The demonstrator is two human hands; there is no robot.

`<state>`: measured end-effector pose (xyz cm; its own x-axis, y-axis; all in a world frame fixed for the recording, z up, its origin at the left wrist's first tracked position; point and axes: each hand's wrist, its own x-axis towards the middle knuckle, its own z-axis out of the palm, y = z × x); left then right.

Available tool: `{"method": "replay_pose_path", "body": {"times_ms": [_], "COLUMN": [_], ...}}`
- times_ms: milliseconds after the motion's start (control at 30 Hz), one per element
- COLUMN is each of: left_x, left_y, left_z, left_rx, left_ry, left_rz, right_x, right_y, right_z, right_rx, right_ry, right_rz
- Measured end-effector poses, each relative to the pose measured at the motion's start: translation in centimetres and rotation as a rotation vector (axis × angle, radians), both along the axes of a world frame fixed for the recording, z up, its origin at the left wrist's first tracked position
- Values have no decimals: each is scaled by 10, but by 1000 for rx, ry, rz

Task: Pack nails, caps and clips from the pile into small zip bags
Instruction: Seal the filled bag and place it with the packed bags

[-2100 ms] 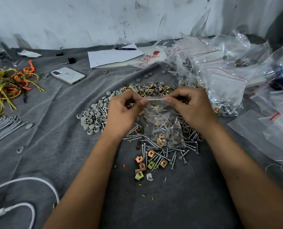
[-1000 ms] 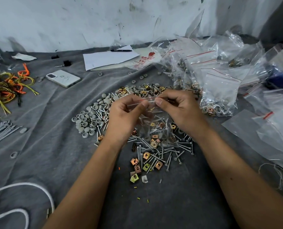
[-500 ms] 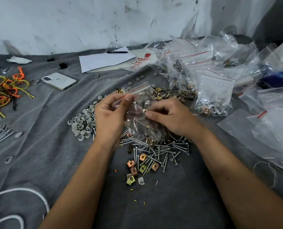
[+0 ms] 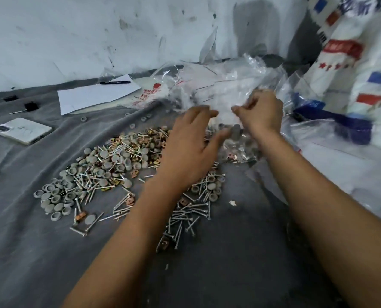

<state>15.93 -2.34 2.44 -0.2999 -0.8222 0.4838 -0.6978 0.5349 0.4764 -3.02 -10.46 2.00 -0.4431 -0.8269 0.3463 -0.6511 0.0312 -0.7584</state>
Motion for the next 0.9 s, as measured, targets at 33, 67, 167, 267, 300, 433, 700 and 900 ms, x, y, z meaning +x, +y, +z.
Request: {"method": "replay_pose_path", "body": {"times_ms": [33,67,167,267,300,433,700,900], "left_x": [-20,-38,-80,-88,-87,-99,-122,-124], "left_y": [-11,-21,-44,-48,-48,-27,15,19], "left_z": [4,5,-6,-20,-22,-23,-51,-47], "left_rx": [4,20,125,158,124,-62,223,248], "left_ry": [-70,-134,-337,-482,-497,-309,-397,-251], "left_rz": [-33,-63,-110,-50,-23,-155,-348,-239], "right_x": [-7,-13,-40,-77,-89,-120,-113,-122], "right_y": [-3,-5,-3,15,25,71,103,106], "right_z": [-7,-15,-21,-10,-7,6,4,2], "right_rx": [114,203,228,185,245,598,772,564], "right_ry": [110,172,185,171,206,453,554,440], "right_rz": [-23,-22,-16,36,94,261,334,289]}}
